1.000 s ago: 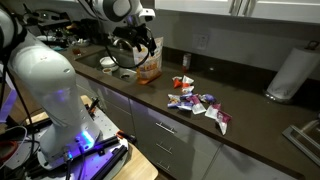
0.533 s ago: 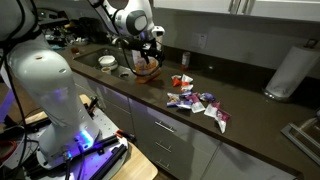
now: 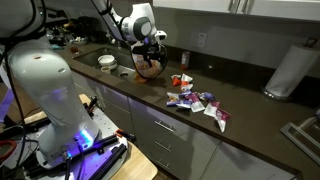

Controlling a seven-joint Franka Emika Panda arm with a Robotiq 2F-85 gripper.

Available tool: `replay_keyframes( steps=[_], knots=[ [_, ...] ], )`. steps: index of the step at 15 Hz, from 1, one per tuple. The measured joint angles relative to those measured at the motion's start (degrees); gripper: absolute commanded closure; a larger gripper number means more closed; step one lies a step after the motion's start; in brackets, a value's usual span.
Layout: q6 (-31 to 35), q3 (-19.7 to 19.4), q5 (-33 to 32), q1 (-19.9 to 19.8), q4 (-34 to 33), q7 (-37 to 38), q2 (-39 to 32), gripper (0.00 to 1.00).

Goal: Put a snack pack in the packet

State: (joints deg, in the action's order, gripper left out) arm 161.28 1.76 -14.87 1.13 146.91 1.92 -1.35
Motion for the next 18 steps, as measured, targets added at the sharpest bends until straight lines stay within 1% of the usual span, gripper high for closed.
replay_keyframes(
  steps=[2,4,6,9,11,12,13,15,17,18],
  knots=[
    [3.4,-1.0,-6.6,-0.1,0.2,2.6,-0.8,0.0],
    [5.6,-2.2,-11.5,-0.1,-0.6,3.9,-2.4,0.0],
    [6.0,-3.3,-15.2,-0.1,-2.7,4.4,-4.8,0.0],
    [6.0,-4.3,-18.3,0.1,-6.8,4.5,-9.7,0.01],
    [6.0,-5.0,-19.5,0.7,-9.8,4.5,-13.3,0.08],
    [6.0,-5.3,-19.7,0.9,-11.3,4.5,-15.2,0.16],
    [5.9,-5.7,-19.7,1.2,-12.7,4.5,-16.9,0.32],
    [5.9,-6.7,-19.8,2.0,-15.3,4.5,-20.1,0.32],
    [5.9,-8.0,-19.9,2.9,-17.5,4.5,-22.6,0.35],
    [5.9,-8.6,-19.9,3.3,-18.5,4.5,-23.7,0.39]
  ],
)
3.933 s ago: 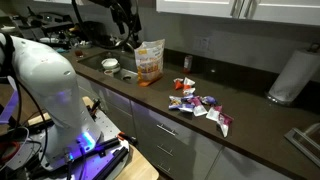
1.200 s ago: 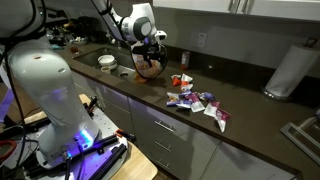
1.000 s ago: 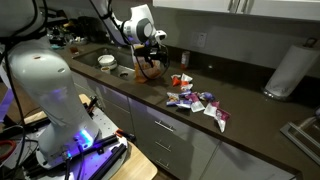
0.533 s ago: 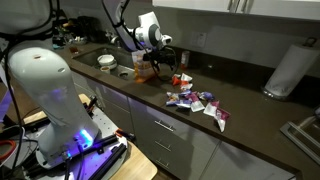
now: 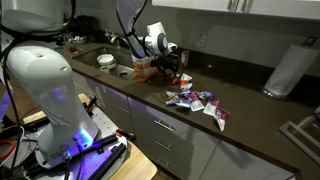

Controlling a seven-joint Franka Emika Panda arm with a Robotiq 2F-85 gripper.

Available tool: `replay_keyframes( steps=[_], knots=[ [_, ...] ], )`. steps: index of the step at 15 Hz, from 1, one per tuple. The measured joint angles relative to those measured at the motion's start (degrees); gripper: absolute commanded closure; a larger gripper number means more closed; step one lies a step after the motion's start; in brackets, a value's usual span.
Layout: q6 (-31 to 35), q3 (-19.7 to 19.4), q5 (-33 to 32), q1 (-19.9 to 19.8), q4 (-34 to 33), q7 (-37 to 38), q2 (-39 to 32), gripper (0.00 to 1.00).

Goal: Put a snack pack in the packet

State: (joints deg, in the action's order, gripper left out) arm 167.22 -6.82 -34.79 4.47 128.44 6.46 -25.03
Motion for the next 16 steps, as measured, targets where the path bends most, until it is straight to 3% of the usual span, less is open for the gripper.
replay_keyframes(
  steps=[1,6,9,12,16],
  knots=[
    [0.0,-0.7,0.0,0.5,-0.9,0.0,-1.0,0.59],
    [0.0,-3.3,0.0,2.2,-4.4,0.0,-4.7,0.93],
    [-0.4,-4.3,0.0,2.8,-5.0,0.0,-5.1,0.98],
    [-0.6,-5.4,0.4,3.2,-4.3,0.0,-3.9,0.94],
    [-0.8,-6.0,1.8,3.0,2.2,0.0,3.2,0.94]
  ],
)
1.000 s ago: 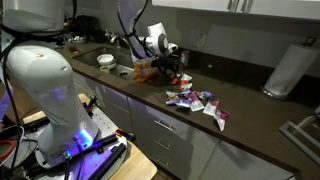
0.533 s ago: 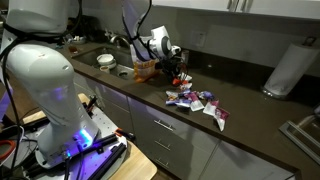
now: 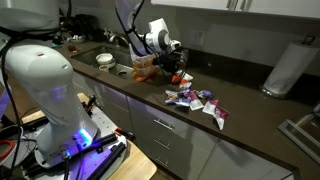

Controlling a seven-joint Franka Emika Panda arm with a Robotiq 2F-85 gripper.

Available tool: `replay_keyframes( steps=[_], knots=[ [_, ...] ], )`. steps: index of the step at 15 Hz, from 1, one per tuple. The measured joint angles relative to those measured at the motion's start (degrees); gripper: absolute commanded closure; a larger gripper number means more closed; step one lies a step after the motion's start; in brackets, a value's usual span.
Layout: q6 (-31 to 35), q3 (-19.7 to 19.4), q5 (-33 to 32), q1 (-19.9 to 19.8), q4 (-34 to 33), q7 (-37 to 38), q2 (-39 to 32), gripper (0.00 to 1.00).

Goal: Put a snack pack in the packet

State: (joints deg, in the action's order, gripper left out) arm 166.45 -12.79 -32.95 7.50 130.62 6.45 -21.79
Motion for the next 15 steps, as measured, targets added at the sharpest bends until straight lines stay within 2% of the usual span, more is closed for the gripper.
replay_keyframes(
  steps=[4,7,11,15],
  knots=[
    [-3.9,0.0,0.7,-0.1,9.6,0.0,12.7,0.94],
    [-10.2,2.3,2.2,-1.2,14.2,-0.2,23.1,0.94],
    [-20.7,7.8,13.2,-1.8,16.0,-4.8,36.6,0.94],
    [-29.3,11.6,21.5,-1.0,14.2,-7.5,46.1,0.94]
  ],
)
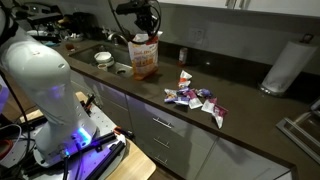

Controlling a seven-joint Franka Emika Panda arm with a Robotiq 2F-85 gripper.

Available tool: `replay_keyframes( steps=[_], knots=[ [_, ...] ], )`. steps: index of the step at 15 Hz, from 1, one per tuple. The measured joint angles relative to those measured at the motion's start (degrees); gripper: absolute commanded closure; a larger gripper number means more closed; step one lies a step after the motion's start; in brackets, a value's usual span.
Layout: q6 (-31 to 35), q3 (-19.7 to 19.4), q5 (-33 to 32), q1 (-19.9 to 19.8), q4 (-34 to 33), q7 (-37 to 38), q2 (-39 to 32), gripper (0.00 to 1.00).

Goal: Put a snack pack in the packet

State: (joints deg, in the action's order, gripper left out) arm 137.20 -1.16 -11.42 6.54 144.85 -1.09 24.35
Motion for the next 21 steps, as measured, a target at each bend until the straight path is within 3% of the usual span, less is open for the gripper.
replay_keyframes(
  steps=[4,9,21],
  knots=[
    [-4.1,1.4,6.6,2.2,-2.2,-2.0,4.0,0.94],
    [-3.1,2.3,12.5,5.3,-3.0,-3.0,4.1,0.94],
    [10.6,5.0,14.3,6.3,-2.7,-3.0,-5.8,0.94]
  ],
)
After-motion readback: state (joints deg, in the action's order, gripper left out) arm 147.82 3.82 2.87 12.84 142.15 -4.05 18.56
